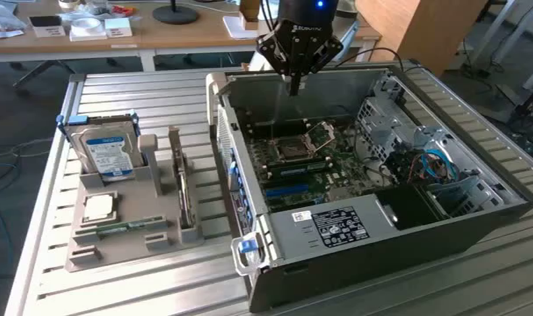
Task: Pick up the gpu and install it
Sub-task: 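Reach for the gpu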
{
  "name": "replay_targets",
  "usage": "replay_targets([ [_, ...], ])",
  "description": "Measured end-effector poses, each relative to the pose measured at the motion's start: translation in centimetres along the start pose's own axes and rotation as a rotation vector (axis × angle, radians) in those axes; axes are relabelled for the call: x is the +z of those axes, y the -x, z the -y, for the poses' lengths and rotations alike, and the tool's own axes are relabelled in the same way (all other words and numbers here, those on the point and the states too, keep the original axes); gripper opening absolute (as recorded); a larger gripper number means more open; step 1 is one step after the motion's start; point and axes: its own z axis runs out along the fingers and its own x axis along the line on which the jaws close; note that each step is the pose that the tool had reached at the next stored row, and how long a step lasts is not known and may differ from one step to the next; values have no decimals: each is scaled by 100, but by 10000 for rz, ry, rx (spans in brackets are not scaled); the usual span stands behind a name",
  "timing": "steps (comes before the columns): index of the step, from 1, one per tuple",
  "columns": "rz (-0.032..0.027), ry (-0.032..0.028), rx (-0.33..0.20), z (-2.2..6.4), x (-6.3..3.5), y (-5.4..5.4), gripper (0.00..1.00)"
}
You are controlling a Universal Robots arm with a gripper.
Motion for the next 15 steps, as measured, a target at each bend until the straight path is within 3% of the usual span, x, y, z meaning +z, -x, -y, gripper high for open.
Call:
replay_targets([
  [15, -1, -1, 0, 3, -2, -31, 11],
])
